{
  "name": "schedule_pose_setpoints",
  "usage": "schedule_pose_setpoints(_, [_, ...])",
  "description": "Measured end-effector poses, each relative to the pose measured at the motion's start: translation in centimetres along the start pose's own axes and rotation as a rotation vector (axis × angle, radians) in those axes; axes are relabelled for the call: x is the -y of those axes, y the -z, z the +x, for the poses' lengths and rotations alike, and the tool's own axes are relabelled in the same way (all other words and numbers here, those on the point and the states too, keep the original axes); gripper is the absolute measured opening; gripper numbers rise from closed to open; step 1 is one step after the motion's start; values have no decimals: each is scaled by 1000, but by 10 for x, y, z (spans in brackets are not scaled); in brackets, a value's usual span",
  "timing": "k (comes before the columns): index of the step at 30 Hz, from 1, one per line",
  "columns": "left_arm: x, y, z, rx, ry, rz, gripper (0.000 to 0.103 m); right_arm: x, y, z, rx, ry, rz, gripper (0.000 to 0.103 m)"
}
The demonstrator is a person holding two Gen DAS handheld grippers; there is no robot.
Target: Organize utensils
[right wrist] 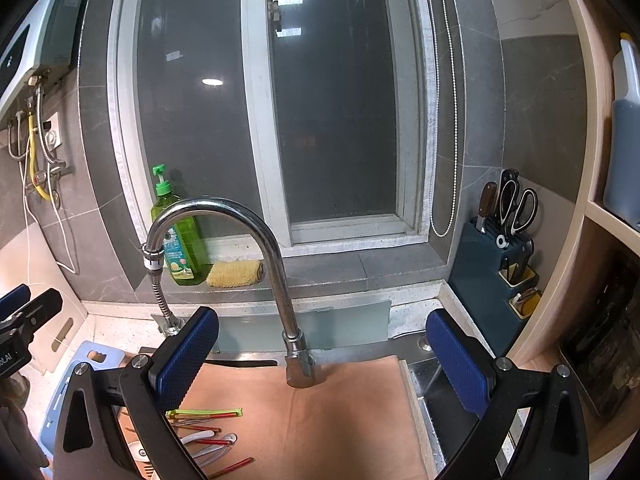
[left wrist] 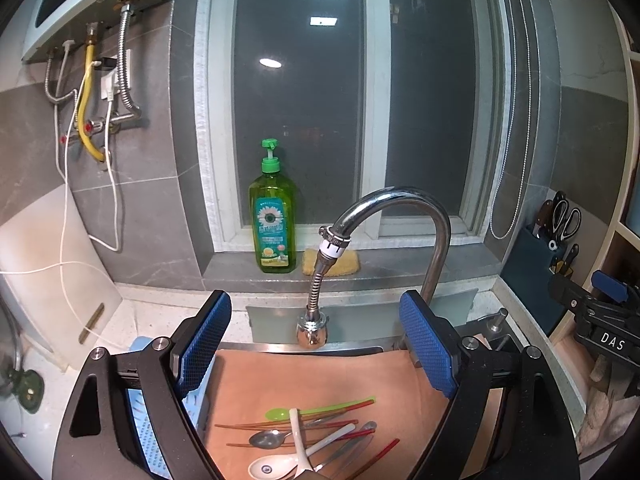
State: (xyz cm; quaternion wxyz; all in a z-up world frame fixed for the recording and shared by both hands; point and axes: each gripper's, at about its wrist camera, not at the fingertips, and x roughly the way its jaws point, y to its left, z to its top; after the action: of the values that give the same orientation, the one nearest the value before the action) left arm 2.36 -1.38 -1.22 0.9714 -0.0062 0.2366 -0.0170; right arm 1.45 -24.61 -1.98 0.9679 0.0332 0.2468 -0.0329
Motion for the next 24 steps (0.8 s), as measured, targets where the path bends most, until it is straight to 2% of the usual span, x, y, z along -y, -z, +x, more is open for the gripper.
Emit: schedule_pose_setpoints(24, [1,3,0,-6,7,2,86,-2,2,-1,-2,5,-9,102])
